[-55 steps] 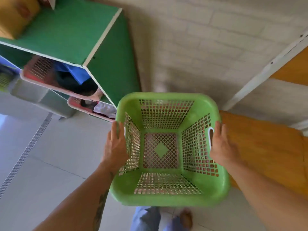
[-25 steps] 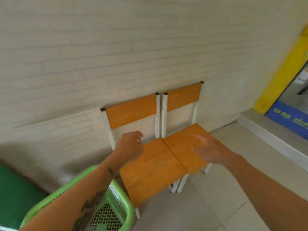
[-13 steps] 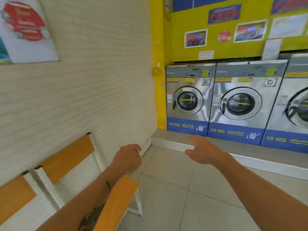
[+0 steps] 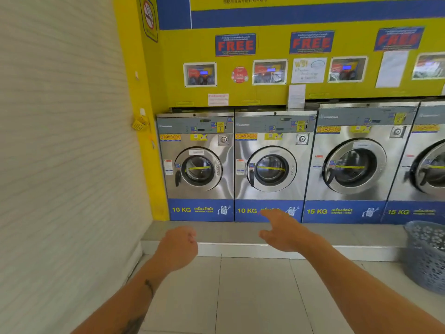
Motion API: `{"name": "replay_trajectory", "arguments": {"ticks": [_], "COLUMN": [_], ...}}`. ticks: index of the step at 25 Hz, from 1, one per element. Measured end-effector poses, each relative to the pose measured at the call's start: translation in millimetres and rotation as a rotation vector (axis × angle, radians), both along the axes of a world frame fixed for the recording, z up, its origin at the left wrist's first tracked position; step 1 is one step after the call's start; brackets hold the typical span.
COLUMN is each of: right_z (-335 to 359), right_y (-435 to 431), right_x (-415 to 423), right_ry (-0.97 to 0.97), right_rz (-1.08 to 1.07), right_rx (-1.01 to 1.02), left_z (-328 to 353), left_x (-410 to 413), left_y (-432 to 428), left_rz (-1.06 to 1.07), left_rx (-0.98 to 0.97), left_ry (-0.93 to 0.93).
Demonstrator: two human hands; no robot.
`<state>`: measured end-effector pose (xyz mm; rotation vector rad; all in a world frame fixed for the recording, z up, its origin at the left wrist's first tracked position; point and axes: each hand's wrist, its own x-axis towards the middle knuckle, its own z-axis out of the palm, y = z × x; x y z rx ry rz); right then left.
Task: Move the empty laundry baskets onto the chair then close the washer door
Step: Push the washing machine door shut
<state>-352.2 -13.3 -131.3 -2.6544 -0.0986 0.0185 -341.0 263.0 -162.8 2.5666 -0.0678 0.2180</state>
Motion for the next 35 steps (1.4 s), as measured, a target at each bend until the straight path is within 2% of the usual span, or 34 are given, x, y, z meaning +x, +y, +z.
{"name": "replay_trajectory", "arguments": {"ticks": [4,11,15,22,31,35], "right_z": [-3.7,-34.2,-41.2,-42.8,-54.6,-61.7], "right_y": [-23.1,-97.9,-151.0,-226.3,-281.0,-303.9], "right_x": [80.4,238.7,350.1,517.4,707.9,798.4], "right_ry": [-0.006,-0.008,-0.028,0.055,0.045,0.043], "right_rz": [-0.082,-0.167,-0.173,-0.130,-0.120,-0.128], "right_rx": [0.039,0.059,0.102,0.053,-0.210,-0.267], "left_z": [8.7,-14.8,-15.2,-10.9,-68.4,-87.6], "left_x": [106.5,273.0,382.6,553.6,800.3,904.7], "left_y": [-17.2,-77.8,-121.9,-207.7,-309.3,-350.7], "left_rz": [-0.066,-0.203,-0.238,-0.264,-0.281,-0.343], "left_rx": [-0.023,-0.215,-0.225,-0.197,-0.300,-0.246], "left_ry": [-0.030,-0.089,-0.136,-0.223,-0.172,-0.108]}}
